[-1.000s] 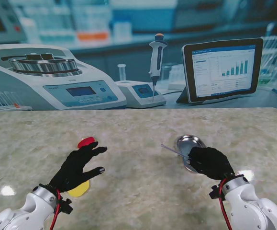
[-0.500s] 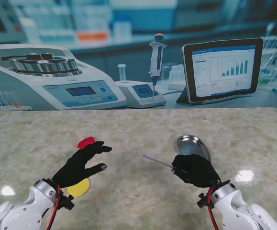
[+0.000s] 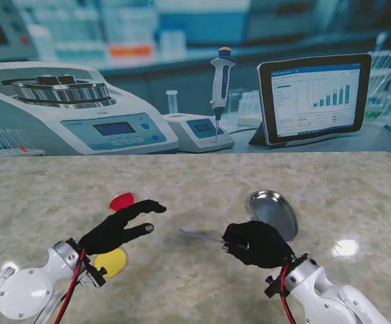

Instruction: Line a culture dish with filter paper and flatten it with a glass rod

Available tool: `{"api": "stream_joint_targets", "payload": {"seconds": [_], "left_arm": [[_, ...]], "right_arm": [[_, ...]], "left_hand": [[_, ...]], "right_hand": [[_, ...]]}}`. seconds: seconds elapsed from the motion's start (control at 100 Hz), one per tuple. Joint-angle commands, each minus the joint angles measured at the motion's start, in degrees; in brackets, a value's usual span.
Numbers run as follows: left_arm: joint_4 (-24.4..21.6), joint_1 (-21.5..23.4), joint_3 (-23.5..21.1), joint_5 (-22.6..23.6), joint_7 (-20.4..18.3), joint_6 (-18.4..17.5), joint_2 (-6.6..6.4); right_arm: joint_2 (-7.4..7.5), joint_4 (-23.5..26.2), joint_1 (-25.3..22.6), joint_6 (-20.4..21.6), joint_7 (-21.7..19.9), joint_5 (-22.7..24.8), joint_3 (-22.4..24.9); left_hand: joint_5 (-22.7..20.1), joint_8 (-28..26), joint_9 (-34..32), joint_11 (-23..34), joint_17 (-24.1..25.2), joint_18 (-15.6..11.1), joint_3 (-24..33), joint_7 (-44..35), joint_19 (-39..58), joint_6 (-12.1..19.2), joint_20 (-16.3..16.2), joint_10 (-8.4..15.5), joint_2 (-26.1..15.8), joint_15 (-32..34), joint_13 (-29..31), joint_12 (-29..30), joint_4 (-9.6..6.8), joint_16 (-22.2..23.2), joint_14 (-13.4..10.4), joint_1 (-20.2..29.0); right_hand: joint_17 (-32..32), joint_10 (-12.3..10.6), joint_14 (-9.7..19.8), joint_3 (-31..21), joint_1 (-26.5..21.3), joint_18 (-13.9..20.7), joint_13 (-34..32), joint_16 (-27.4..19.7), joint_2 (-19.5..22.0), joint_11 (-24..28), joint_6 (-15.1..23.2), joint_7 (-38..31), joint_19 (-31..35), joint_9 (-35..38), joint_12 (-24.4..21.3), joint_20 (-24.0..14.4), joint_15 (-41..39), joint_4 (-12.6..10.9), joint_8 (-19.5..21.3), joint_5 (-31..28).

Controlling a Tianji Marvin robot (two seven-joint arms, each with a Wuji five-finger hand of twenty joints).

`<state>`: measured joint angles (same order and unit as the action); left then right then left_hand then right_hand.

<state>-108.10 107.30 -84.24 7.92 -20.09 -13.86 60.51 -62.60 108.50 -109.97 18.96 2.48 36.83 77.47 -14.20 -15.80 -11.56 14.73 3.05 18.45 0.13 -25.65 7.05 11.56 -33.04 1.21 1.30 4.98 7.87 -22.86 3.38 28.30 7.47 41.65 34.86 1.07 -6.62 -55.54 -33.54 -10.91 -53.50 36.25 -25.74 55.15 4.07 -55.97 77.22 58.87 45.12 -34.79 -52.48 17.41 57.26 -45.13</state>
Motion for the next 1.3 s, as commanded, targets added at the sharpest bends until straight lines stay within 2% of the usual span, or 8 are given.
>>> {"api": "stream_joint_targets", "payload": {"seconds": [0.0,0.21,0.26,0.47,0.63,0.78,1.03,1.29], "left_arm": [[-0.27,0.0,0.21,-0.25,-0.95,0.39,-0.19],[-0.59,-0.11,0.91,-4.42,-2.52,0.37,-0.3],[-0.73,-0.16,1.11,-5.04,-2.9,0.43,-0.35],[-1.42,-0.02,1.67,-7.77,-5.18,0.7,-0.71],[-2.04,0.64,1.81,-9.86,-6.48,0.44,-0.9],[-2.44,0.84,2.0,-10.94,-7.73,0.31,-1.14],[-2.68,0.93,2.25,-12.85,-10.0,-0.53,-1.59],[-2.46,0.65,2.32,-14.68,-11.81,-0.67,-1.85]], "right_arm": [[0.01,0.54,0.39,0.78,-0.85,-0.14,-0.61],[0.42,0.07,2.08,2.51,-2.51,-0.33,-1.99],[0.47,0.15,2.34,2.68,-2.76,-0.47,-2.25],[0.63,0.14,3.63,3.04,-3.65,-0.93,-3.24],[0.76,-0.11,4.51,3.4,-4.28,-1.19,-3.86],[0.87,-0.4,5.31,3.87,-4.79,-1.4,-4.48],[0.92,-0.72,6.38,4.21,-5.19,-1.82,-5.08],[0.97,-1.14,7.11,4.74,-5.55,-2.32,-5.4]], "left_hand": [[-0.8,-0.8,-1.55,1.39,-0.28,0.81,-1.34,-1.24,2.12,2.48,-1.91,-0.23,-0.47,0.48,1.49,-0.95,-2.0,0.76,0.36,-1.21],[-1.31,-2.45,-3.85,4.45,-1.74,1.62,-1.1,-3.15,3.14,2.58,-3.2,-1.08,-0.31,1.3,3.28,-2.68,-1.99,2.08,0.95,-2.48],[-1.48,-2.68,-3.53,4.49,-2.02,1.72,-1.15,-3.36,3.34,2.67,-3.42,-1.24,-0.35,1.51,3.7,-2.93,-1.96,2.42,1.18,-2.76],[-2.32,-3.94,-9.02,7.7,-4.03,3.19,-1.36,-4.27,4.77,2.83,-4.65,-3.62,-0.54,3.35,7.97,-5.66,-1.82,4.75,2.73,-4.38],[-3.32,-6.39,-10.44,7.83,-5.9,4.21,-1.11,-6.32,8.69,2.64,-6.89,-4.06,-0.45,5.25,9.73,-6.82,-1.84,7.33,3.56,-4.79],[-4.74,-8.7,-11.88,8.4,-5.94,4.69,-1.07,-7.91,15.01,1.79,-9.26,-4.56,-0.18,11.33,9.52,-7.56,-1.87,10.68,4.29,-5.02],[-7.54,-11.63,-16.72,10.35,-5.23,5.9,-0.92,-10.5,28.46,0.72,-10.05,-5.29,0.38,24.68,10.45,-9.6,-1.94,12.87,5.59,-5.89],[-11.12,-15.06,-22.4,13.25,-5.97,7.43,-0.84,-14.22,38.67,-1.06,-10.66,-6.51,0.77,31.97,14.07,-12.16,-1.96,15.07,7.79,-6.12]], "right_hand": [[0.2,-0.79,-0.25,-4.89,-4.09,-0.94,-1.9,1.12,2.37,-0.29,8.72,-4.06,1.48,0.83,1.09,-1.44,-1.38,-0.67,2.62,-6.4],[0.2,-1.41,-0.16,-4.92,-4.03,-0.94,-1.91,1.15,2.35,-0.37,8.85,-3.89,1.45,1.0,1.15,-1.51,-1.32,-0.68,2.75,-6.5],[0.2,-0.87,-0.13,-4.9,-4.01,-0.94,-1.89,1.16,2.31,-0.4,8.86,-3.84,1.45,0.96,1.17,-1.53,-1.29,-0.67,2.79,-6.49],[0.14,-1.03,-0.08,-4.8,-4.04,-0.83,-1.83,1.23,2.39,-0.48,8.93,-3.62,1.4,0.89,1.23,-1.59,-1.25,-0.71,3.01,-6.57],[0.09,-1.09,-0.05,-4.71,-4.06,-0.76,-1.79,1.25,2.55,-0.52,9.09,-3.52,1.37,0.85,1.24,-1.63,-1.23,-0.75,3.13,-6.66],[0.09,-1.13,0.03,-4.59,-4.07,-0.75,-1.82,1.27,2.55,-0.55,9.17,-3.41,1.36,0.84,1.25,-1.66,-1.24,-0.79,3.2,-6.65],[0.01,-0.96,0.1,-4.44,-4.11,-0.54,-1.71,1.29,2.6,-0.64,9.32,-3.21,1.29,0.77,1.28,-1.75,-1.15,-0.86,3.4,-6.71],[0.0,-1.17,0.14,-4.26,-4.18,-0.49,-1.67,1.35,2.74,-0.66,9.37,-3.1,1.24,0.73,1.33,-1.85,-1.1,-0.94,3.54,-6.74]]}}
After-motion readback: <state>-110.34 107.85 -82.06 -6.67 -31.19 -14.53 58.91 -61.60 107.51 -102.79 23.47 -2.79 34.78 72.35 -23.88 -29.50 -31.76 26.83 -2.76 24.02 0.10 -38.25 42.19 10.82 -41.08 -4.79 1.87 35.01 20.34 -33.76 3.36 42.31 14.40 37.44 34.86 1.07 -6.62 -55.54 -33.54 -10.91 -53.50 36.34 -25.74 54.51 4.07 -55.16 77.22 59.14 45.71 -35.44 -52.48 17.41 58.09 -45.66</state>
